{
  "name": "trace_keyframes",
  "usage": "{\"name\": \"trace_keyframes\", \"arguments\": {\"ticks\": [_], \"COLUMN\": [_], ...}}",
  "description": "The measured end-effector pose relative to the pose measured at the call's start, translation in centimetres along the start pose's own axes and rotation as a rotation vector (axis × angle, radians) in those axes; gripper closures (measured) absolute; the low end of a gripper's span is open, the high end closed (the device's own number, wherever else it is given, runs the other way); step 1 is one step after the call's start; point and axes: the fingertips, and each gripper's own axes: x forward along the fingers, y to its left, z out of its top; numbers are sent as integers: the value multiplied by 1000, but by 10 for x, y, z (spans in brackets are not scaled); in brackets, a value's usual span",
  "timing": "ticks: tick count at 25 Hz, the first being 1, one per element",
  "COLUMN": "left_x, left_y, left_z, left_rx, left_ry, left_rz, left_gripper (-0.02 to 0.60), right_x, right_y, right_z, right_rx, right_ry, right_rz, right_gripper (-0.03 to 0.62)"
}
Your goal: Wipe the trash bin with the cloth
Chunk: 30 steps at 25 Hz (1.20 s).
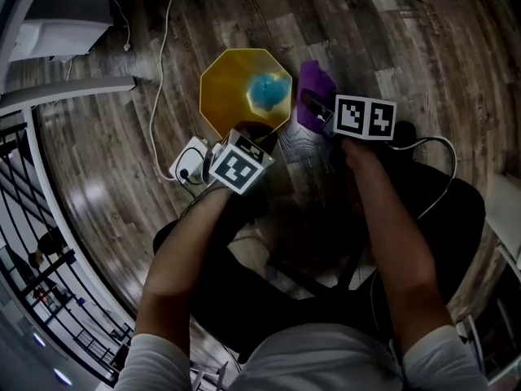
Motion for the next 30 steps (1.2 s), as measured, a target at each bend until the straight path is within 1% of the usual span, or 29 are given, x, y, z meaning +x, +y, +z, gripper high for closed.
{"name": "trace_keyframes", "arguments": {"ticks": [2,4,6,9,11,14,16,19,21,23,25,27,30], "left_x": [0,1,2,4,3,3,2,-2,-4,-3,-2,-1,0], "left_y": [1,-1,-3,-6,-11,-20,-30,-42,-39,-39,-41,-40,-39], "left_z": [0,-5,-7,-11,-13,-18,-26,-37,-30,-25,-24,-19,-7], "left_rx": [-3,-24,-12,10,-7,-76,-105,-94,-99,-112,-112,-89,-52], "left_ry": [-4,-14,-30,-65,-81,-86,-87,-77,-78,-84,-84,-85,-88], "left_rz": [14,27,54,110,132,137,129,111,114,115,121,125,119], "left_gripper": [557,557,557,557,557,557,557,557,557,557,557,557,557], "right_x": [-2,-5,-7,-7,-11,-26,-35,-39,-34,-30,-26,-25,-31], "right_y": [0,6,7,2,-2,2,8,4,0,3,9,11,11], "right_z": [-2,-7,-12,-16,-19,-32,-47,-67,-65,-68,-71,-65,-50], "right_rx": [2,-15,-49,-57,-7,73,67,59,78,83,63,46,58], "right_ry": [16,34,39,1,-48,-89,-76,-54,-67,-78,-80,-88,-119], "right_rz": [-3,15,36,85,118,153,158,150,161,195,237,274,338], "right_gripper": [427,427,427,427,427,427,427,427,427,427,427,427,427]}}
